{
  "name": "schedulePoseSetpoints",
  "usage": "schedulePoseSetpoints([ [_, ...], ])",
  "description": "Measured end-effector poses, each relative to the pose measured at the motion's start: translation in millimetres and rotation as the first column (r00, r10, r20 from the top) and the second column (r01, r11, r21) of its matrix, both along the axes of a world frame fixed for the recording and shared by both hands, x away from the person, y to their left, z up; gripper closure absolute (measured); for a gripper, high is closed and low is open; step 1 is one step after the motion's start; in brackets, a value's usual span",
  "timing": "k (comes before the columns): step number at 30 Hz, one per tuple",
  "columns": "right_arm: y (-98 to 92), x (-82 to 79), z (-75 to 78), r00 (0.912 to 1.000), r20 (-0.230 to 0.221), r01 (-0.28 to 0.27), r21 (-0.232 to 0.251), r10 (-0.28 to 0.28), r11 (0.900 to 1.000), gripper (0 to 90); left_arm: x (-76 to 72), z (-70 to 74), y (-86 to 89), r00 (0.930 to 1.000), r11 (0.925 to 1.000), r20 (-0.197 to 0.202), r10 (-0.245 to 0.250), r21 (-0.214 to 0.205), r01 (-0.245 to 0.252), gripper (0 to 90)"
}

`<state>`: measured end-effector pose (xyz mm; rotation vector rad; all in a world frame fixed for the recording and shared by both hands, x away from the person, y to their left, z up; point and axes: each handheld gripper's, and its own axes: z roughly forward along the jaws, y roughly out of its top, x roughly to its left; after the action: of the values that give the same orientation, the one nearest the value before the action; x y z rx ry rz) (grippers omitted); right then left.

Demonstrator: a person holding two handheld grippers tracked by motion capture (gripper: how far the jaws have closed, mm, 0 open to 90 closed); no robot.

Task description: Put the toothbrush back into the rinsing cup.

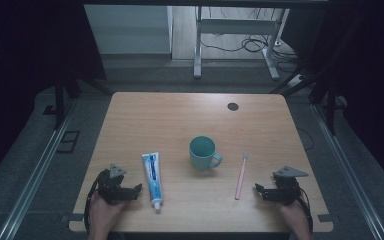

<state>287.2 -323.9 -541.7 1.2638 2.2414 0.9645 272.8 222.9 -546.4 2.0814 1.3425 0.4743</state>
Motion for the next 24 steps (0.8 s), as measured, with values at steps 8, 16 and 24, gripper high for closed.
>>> schedulePoseSetpoints([
  [8,0.0,0.0,0.0,1.0000,0.001,0.000,0.000,0.000,1.0000,12.9,0.1,0.0,-1.6,0.9997,0.9997,0.001,0.022,-0.001,-0.022,0.0],
  [16,0.0,0.0,0.0,1.0000,0.000,0.000,0.000,0.000,1.0000,12.9,0.0,0.3,-2.7,0.9990,0.9990,0.005,0.045,-0.002,-0.045,1.4],
  [24,-0.1,0.0,0.0,1.0000,-0.001,0.000,0.002,0.000,1.0000,12.9,0.0,0.2,-2.9,0.9989,0.9989,0.004,0.047,-0.004,-0.047,1.3],
])
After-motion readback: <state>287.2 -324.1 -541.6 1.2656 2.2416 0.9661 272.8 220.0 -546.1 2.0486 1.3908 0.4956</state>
